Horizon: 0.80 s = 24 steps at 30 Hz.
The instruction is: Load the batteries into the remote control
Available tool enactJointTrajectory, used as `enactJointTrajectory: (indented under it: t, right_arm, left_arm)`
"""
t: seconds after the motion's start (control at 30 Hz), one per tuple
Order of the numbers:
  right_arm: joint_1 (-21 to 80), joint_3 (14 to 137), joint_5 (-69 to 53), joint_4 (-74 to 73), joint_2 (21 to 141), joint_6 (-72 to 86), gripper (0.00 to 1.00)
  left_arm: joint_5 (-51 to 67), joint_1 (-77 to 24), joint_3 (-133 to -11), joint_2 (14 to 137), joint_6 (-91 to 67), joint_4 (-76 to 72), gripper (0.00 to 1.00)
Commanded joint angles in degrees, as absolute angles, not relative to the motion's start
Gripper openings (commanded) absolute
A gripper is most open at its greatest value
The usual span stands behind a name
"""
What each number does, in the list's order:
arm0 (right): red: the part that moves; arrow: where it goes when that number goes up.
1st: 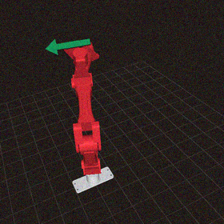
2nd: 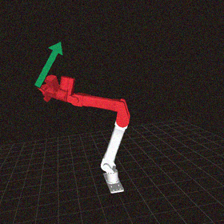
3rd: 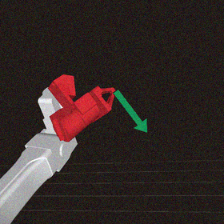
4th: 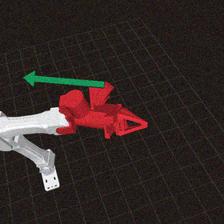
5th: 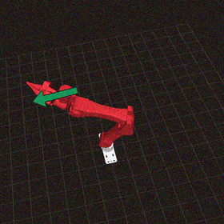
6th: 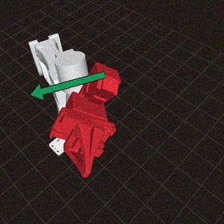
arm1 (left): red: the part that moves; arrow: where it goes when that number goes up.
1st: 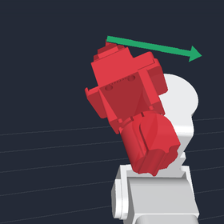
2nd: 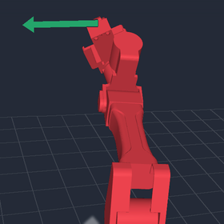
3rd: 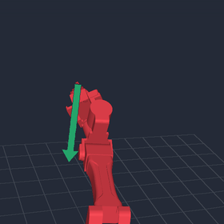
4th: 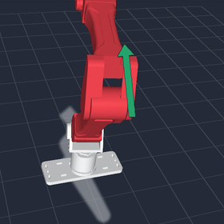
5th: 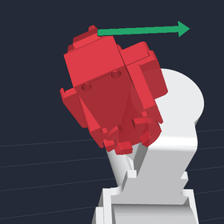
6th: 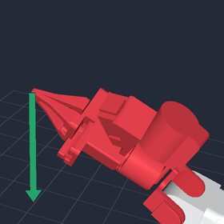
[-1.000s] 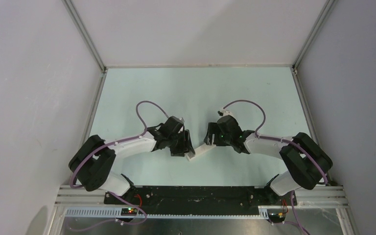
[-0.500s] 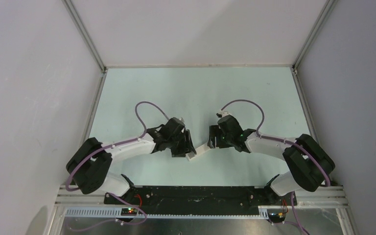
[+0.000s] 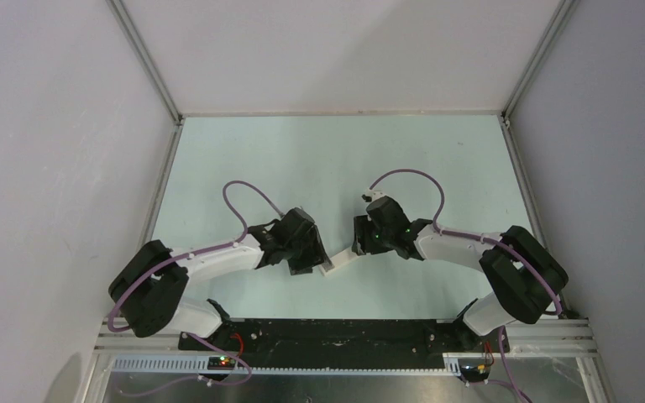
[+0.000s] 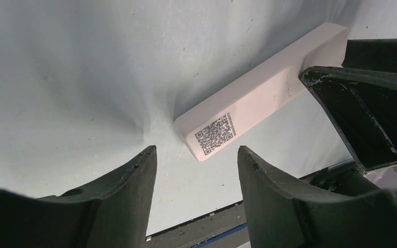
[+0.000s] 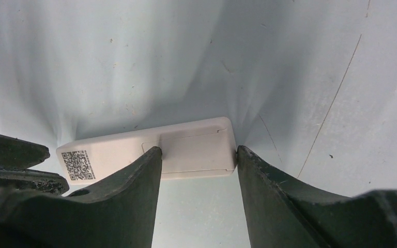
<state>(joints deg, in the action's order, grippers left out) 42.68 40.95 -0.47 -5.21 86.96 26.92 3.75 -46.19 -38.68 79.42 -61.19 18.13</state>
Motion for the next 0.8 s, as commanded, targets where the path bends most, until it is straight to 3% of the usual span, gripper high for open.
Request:
enactJointTrajectory:
  t: [0.0,0.33,0.53,0.77]
  right_arm:
    - [45.39,39.64,0.7,-14.77,89.22,27.27,0.57]
    - [50.49,39.64,3.86,-21.73,86.99,41.7,0.56]
    - [51.17,39.64,4.27,-22.21,85.89,42.91,0.55]
    - [49.73,40.33,8.11,-24.71,86.71,39.95,0.62]
  left_arm:
    - [1.63,-46.58,-39.83,78.97,-62.05,17.58,0.62]
    - [0.92,-46.55,-40.98,81.02,-61.75,17.69,0.58]
    - [-0.55,-46.46,-41.08,81.15,-60.83,17.75,0.58]
    - [-2.97,-46.49,-42.66,81.51,-56.62,18.29,0.59]
